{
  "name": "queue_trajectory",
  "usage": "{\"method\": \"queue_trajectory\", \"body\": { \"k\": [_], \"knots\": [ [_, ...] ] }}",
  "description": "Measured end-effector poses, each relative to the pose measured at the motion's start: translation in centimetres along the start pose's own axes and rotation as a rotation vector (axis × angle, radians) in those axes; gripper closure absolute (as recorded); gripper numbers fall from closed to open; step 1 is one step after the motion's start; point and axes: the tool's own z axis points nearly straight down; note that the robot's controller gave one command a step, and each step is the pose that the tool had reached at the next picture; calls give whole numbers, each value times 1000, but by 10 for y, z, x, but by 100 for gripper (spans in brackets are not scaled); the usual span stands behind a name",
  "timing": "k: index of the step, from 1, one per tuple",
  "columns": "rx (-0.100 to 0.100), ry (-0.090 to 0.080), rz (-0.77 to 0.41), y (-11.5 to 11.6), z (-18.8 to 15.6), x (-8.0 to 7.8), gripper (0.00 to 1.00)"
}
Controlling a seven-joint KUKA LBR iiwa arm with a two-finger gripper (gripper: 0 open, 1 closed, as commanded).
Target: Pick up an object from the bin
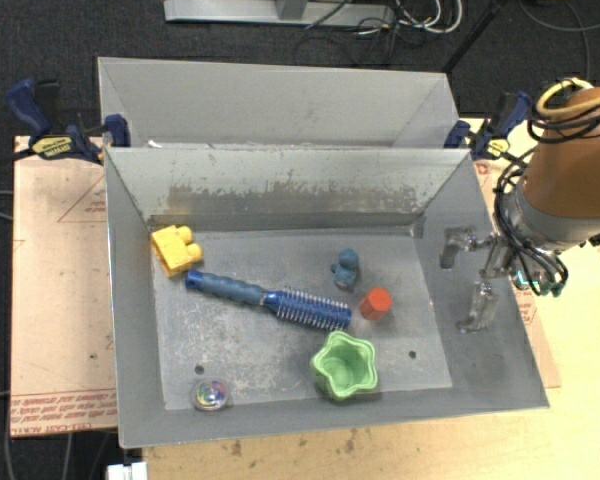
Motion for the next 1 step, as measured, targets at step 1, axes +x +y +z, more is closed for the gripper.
{"method": "queue_trajectory", "body": {
  "k": [1],
  "knots": [
    [-2,-5,-74,55,41,-28,0]
  ]
}}
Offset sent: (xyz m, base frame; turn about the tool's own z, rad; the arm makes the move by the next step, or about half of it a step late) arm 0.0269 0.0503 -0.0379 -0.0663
